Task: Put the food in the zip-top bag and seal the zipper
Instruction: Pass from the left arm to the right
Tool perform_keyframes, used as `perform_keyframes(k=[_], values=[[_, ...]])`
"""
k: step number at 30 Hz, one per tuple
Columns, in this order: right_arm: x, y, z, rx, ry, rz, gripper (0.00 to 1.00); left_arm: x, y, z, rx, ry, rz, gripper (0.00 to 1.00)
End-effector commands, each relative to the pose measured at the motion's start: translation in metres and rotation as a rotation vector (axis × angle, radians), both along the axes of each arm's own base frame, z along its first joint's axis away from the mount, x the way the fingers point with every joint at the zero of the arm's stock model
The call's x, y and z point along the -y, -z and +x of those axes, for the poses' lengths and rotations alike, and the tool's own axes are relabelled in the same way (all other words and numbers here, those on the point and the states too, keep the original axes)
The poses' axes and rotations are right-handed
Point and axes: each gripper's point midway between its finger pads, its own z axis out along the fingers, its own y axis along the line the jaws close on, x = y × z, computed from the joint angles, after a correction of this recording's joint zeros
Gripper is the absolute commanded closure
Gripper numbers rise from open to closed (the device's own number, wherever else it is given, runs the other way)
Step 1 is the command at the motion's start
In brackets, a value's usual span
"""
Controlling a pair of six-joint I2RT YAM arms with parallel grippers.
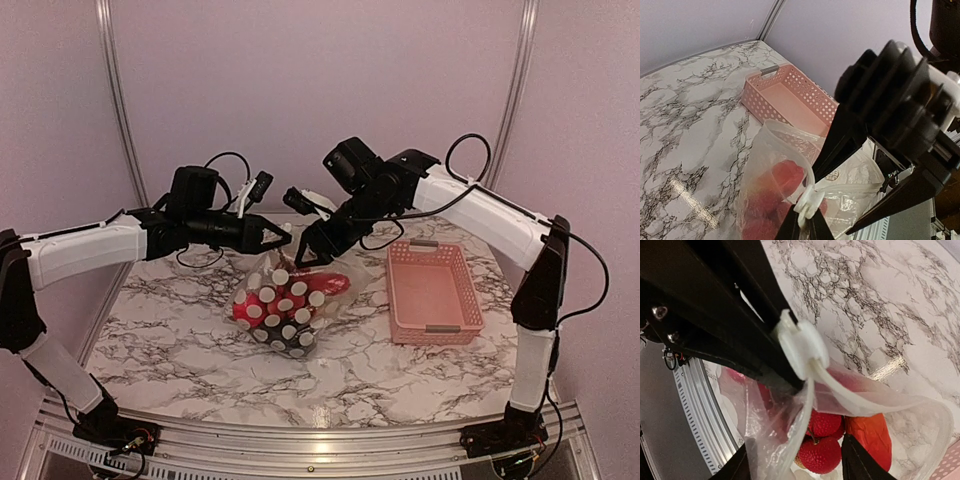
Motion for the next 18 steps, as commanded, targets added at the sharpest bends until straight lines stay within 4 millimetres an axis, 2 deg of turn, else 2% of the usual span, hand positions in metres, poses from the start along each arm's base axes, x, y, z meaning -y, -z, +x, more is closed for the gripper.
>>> perform_keyframes(k=[1, 5, 8, 9, 13, 18], values=[[-0.012, -0.016, 0.014, 0.037, 0.034, 0.06, 0.52, -0.006, -0.013, -0.013, 0.038, 0.027, -0.014, 0.9], [-0.023, -0.029, 0.022, 0.078, 0.028, 0.113, 0.75, -0.011, -0.009, -0.02, 0.043, 0.037, 0.008, 0.89], [-0.031, -0.039, 0.019, 0.09, -0.01, 0.173, 0.93, -0.014, -0.001, -0.025, 0.022, 0.043, 0.028, 0.87], [-0.033, -0.043, 0.017, 0.092, -0.024, 0.193, 0.96, -0.015, 0.0, -0.026, 0.018, 0.043, 0.031, 0.85], [-0.037, -0.057, 0.007, 0.104, -0.081, 0.259, 1.0, -0.018, 0.001, -0.026, 0.018, 0.023, 0.038, 0.71], [-0.036, -0.056, -0.001, 0.104, -0.123, 0.261, 1.0, -0.022, -0.002, -0.022, 0.0, -0.003, 0.017, 0.7]])
